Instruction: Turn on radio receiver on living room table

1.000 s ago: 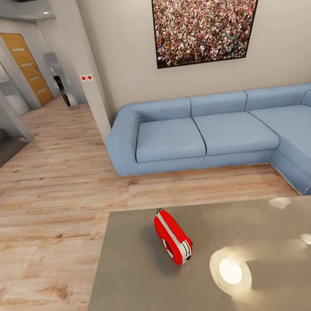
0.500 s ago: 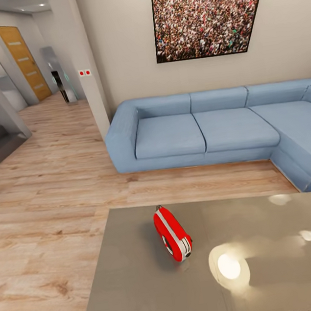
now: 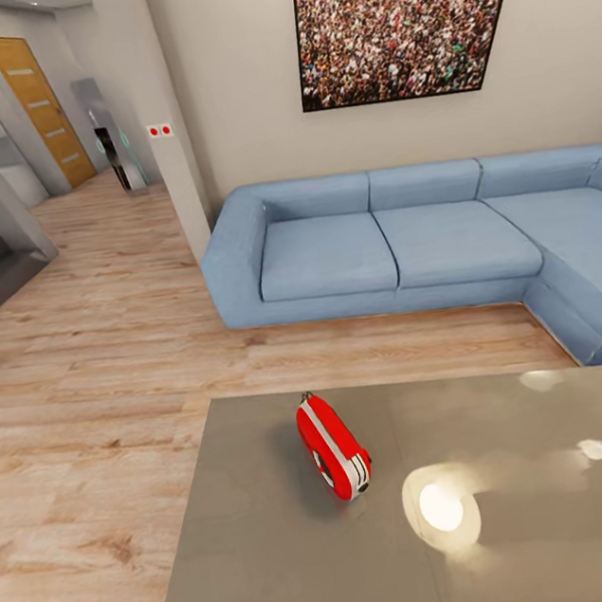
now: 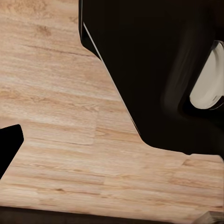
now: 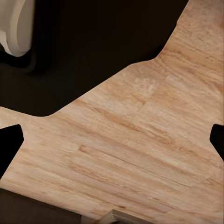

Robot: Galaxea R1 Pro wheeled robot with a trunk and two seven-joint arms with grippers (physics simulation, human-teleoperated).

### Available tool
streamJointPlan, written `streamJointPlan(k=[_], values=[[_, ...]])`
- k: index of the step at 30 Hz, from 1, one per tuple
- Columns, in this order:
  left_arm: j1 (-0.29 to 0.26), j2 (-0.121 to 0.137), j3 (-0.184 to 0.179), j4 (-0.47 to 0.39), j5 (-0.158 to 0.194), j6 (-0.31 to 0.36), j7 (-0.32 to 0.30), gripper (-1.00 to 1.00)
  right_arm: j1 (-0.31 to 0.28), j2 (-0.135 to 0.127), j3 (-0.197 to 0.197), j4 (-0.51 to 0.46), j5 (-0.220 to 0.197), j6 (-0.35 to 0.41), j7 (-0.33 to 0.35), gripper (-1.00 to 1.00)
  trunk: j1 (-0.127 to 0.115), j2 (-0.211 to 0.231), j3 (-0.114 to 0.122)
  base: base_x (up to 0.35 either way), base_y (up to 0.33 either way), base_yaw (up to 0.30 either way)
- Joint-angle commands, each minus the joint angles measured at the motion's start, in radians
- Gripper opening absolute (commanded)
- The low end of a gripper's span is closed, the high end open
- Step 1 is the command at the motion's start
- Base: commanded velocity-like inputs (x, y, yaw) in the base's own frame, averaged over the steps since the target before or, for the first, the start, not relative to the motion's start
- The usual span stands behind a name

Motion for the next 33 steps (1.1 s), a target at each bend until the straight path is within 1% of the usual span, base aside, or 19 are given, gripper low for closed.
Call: streamJointPlan(k=[1, 33], values=[[0.000, 0.000, 0.000, 0.000, 0.000, 0.000, 0.000, 1.00, 0.000, 0.000, 0.000, 0.000, 0.000, 0.000, 0.000, 1.00, 0.000, 0.000, -0.002, 0.000, 0.000, 0.000], [0.000, 0.000, 0.000, 0.000, 0.000, 0.000, 0.000, 1.00, 0.000, 0.000, -0.001, 0.000, 0.000, 0.000, 0.000, 1.00, 0.000, 0.000, -0.053, 0.000, 0.000, 0.000]])
